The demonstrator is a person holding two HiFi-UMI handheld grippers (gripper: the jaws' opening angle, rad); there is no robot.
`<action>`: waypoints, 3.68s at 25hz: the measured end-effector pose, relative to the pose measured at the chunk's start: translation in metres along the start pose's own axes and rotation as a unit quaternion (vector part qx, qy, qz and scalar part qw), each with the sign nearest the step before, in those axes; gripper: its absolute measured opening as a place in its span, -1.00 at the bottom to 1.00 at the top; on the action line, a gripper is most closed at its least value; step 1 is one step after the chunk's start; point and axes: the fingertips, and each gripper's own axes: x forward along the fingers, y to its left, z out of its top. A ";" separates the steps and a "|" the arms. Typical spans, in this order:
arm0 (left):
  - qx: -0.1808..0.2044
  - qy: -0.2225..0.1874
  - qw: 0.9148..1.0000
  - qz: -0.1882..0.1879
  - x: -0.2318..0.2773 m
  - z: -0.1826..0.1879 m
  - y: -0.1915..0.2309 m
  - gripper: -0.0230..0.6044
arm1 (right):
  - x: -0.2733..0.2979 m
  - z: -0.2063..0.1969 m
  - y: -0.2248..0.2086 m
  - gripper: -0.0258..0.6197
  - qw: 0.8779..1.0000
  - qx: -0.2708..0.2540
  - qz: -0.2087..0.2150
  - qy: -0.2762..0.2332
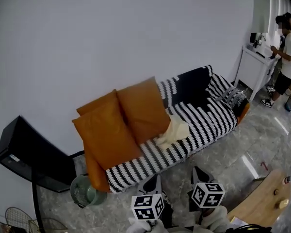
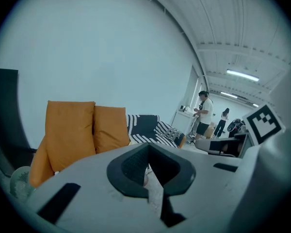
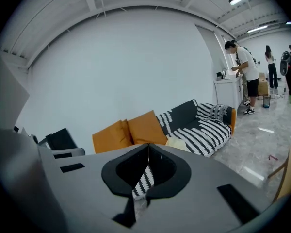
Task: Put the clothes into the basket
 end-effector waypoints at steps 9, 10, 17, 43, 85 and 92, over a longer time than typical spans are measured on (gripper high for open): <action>0.001 0.015 1.000 0.001 0.107 0.068 0.056 -0.92 | 0.117 0.049 0.000 -0.84 1.000 0.008 -0.009 0.016; -0.001 0.016 1.000 0.001 0.116 0.073 0.062 -0.92 | 0.127 0.053 0.000 -0.84 1.000 0.008 -0.011 0.018; -0.018 0.029 0.999 0.000 0.160 0.091 0.086 -0.92 | 0.167 0.072 -0.007 -0.84 0.999 0.008 -0.027 0.032; -0.082 0.032 0.990 0.107 0.296 0.127 0.109 -0.92 | 0.343 0.159 -0.048 -0.84 0.987 -0.091 0.074 0.110; -0.153 0.195 0.956 0.158 0.484 -0.101 0.169 -0.92 | 0.584 -0.118 -0.170 -0.31 0.938 -0.085 0.072 0.327; -0.169 0.201 0.950 0.170 0.482 -0.125 0.179 -0.92 | 0.611 -0.159 -0.173 -0.25 0.925 -0.130 0.074 0.349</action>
